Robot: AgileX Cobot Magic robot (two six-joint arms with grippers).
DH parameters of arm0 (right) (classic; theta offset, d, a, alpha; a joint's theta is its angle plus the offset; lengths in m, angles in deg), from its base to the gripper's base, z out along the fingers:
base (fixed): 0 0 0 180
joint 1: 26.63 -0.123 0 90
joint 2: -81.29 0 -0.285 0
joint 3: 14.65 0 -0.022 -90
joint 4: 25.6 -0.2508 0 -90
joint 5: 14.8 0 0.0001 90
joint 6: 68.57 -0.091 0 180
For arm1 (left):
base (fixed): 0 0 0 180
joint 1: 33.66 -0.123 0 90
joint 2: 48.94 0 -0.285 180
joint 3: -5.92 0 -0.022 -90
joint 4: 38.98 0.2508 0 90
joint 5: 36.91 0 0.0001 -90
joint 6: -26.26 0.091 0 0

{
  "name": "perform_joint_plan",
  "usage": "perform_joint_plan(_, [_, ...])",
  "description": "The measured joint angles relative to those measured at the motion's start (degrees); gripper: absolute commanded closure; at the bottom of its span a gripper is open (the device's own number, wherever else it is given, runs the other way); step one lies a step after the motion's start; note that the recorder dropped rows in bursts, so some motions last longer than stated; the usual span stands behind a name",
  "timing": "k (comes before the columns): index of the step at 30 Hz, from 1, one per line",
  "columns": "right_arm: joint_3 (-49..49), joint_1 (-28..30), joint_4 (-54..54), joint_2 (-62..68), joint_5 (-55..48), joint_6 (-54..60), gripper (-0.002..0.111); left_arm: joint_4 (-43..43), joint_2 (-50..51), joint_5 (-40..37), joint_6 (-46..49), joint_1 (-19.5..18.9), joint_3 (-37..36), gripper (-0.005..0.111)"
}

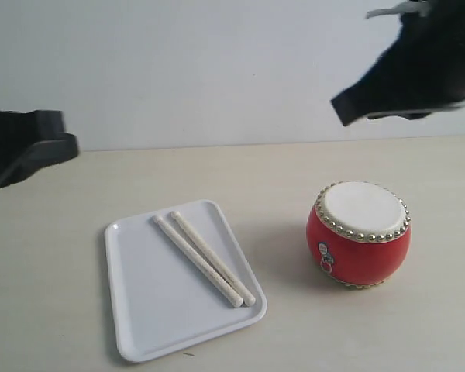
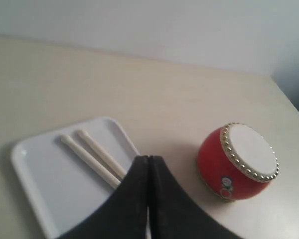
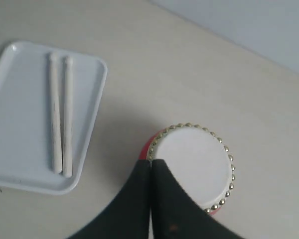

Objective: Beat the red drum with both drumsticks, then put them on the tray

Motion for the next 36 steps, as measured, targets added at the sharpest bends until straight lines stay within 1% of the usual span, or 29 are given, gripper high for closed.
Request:
perform_joint_plan(3, [12.4,0.0,1.9,-9.4,10.1,-2.2,0.108,0.2,-10.5,5.2,4.0,0.0,-7.0,0.107])
perform_joint_plan(6, [24.3,0.0,3.0,-16.1,18.5,-2.8,0.108,0.2,-18.0,8.9,5.9,0.0,-13.0,0.107])
perform_joint_plan(9, [30.4,0.0,2.3,-20.7,22.3,-3.0,0.108,0.3,-23.4,10.1,6.4,0.0,-16.5,0.107])
perform_joint_plan(15, [31.9,0.0,-1.3,-26.4,22.9,-3.3,0.108,0.3,-29.6,8.1,6.7,0.0,-19.1,0.107])
perform_joint_plan(30, [31.9,0.0,-1.7,-28.3,23.1,-3.4,0.108,0.4,-31.5,7.1,7.0,-0.2,-19.1,0.107])
perform_joint_plan(32, [31.9,0.0,-1.7,-28.3,23.1,-3.4,0.108,0.7,-36.3,5.2,8.4,-3.7,-19.4,0.107])
perform_joint_plan(33, [31.9,0.0,-1.7,-28.3,23.1,-3.4,0.108,1.1,-41.4,3.6,9.4,-8.4,-19.7,0.107])
perform_joint_plan(34, [31.9,0.0,-1.7,-28.3,23.2,-3.4,0.108,1.3,-43.6,3.1,10.2,-10.5,-20.2,0.107])
perform_joint_plan(35, [31.9,0.0,-1.7,-28.3,23.2,-3.4,0.108,1.7,-49.0,2.3,13.0,-15.8,-22.0,0.107])
perform_joint_plan(36, [31.9,0.0,-1.7,-28.3,23.2,-3.4,0.108,1.7,-51.0,2.1,14.4,-18.4,-22.9,0.107])
